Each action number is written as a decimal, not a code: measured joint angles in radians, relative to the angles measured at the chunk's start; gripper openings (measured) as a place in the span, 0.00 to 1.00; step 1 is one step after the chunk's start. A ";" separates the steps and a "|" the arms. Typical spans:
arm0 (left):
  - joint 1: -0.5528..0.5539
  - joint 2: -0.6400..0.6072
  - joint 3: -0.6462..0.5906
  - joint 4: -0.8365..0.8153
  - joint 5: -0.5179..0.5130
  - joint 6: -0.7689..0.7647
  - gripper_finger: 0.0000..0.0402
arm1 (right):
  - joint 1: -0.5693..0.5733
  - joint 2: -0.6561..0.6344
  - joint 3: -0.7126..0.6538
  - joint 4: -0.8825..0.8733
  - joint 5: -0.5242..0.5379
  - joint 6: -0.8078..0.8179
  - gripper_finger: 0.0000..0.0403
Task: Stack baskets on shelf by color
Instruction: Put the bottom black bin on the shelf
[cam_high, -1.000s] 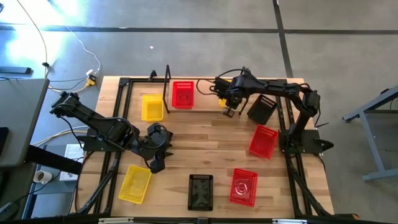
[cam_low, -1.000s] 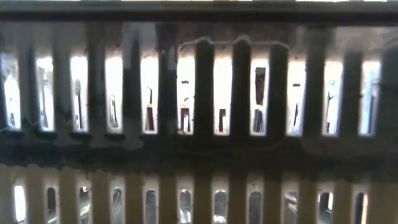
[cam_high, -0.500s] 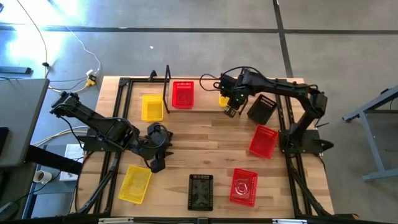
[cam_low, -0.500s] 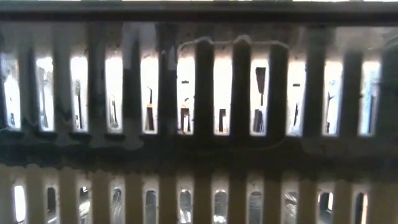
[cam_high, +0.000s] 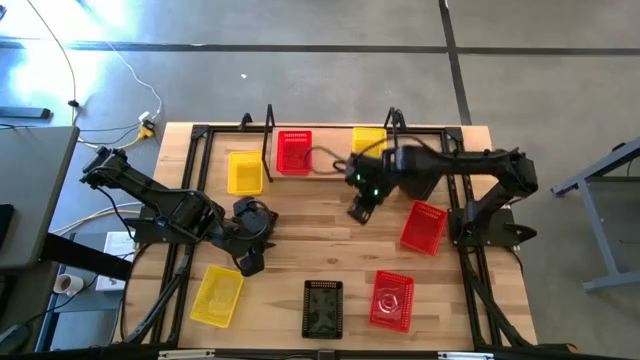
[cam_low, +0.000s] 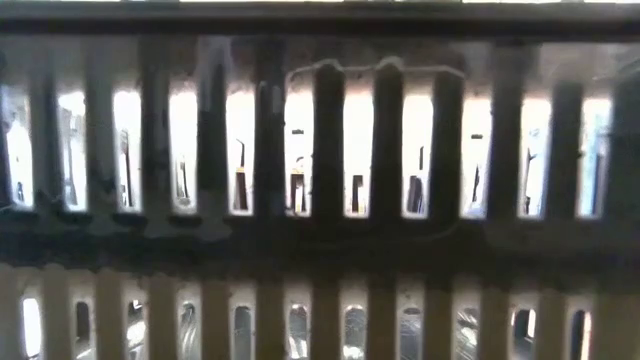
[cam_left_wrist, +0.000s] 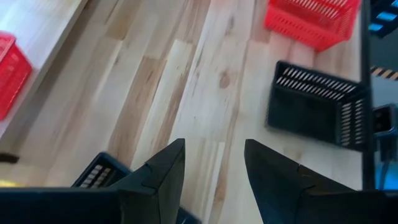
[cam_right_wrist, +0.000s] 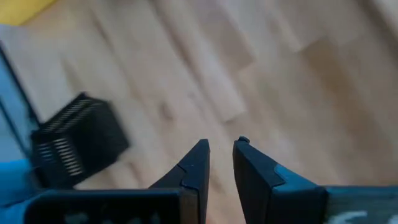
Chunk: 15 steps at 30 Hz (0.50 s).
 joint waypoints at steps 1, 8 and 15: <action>0.000 0.000 0.000 -0.013 0.000 -0.007 0.39 | 0.029 0.000 0.000 0.013 0.000 0.036 0.14; 0.000 0.000 0.000 -0.065 0.000 -0.053 0.39 | 0.232 0.000 0.000 0.195 0.029 0.210 0.14; 0.000 0.000 0.000 -0.064 0.000 -0.057 0.39 | 0.399 0.007 -0.012 0.375 0.107 0.308 0.14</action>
